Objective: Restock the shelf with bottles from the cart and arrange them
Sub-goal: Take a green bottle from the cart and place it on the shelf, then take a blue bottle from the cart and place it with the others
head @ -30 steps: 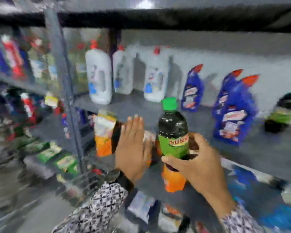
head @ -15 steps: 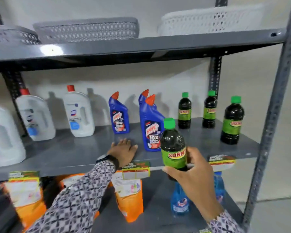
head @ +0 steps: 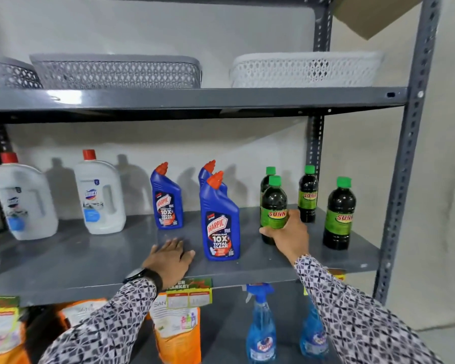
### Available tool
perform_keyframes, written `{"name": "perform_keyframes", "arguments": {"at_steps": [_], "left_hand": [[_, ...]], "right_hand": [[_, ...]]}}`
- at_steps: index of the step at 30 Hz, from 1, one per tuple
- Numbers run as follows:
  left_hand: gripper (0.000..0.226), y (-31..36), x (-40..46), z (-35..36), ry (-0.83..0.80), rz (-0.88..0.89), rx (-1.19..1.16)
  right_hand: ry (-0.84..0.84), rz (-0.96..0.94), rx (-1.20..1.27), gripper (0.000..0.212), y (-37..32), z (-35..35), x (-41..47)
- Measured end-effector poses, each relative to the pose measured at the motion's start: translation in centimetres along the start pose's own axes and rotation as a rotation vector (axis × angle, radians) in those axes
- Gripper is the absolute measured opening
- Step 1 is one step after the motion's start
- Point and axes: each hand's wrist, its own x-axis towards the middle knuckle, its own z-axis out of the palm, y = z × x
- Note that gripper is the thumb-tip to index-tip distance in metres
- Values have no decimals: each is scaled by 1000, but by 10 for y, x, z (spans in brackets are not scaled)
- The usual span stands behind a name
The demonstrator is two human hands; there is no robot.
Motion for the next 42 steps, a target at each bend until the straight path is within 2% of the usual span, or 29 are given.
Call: {"name": "perform_keyframes", "arguments": {"at_steps": [5, 7, 10, 13, 16, 19, 22, 26, 31, 34, 38, 42], "left_hand": [[74, 1, -2, -2, -20, -24, 14], [71, 6, -8, -6, 24, -50, -77], [61, 14, -27, -17, 272, -71, -324], [58, 16, -61, -19, 580, -19, -434], [57, 11, -113, -3, 785, -38, -510], [56, -10, -180, 49, 860, -120, -488], [60, -52, -251, 119, 677, -392, -543], [58, -124, -350, 214, 256, -892, -601], [53, -206, -458, 305, -205, -1250, -748], [48, -249, -490, 340, -307, -1383, -852], [44, -295, -504, 395, -367, -1488, -1109], [53, -320, -499, 460, -440, -1504, -1347]], "right_hand": [[-18, -28, 17, 74, 4, 1, -4], [-29, -46, 23, 80, 3, -2, -10], [72, -148, -26, 84, 0, -9, -33], [141, -389, -71, 77, -6, -9, -71], [58, -634, -51, 66, -13, 7, -121], [-215, -819, -15, 57, -15, 54, -183], [-591, -919, -30, 55, -8, 126, -252], [-1088, -869, -100, 57, 5, 230, -347], [-1509, -783, -246, 52, 6, 358, -464], [-1707, -714, -378, 49, 11, 426, -524], [-1941, -547, -611, 46, 46, 504, -592], [-2049, -436, -795, 12, 105, 549, -641]]}}
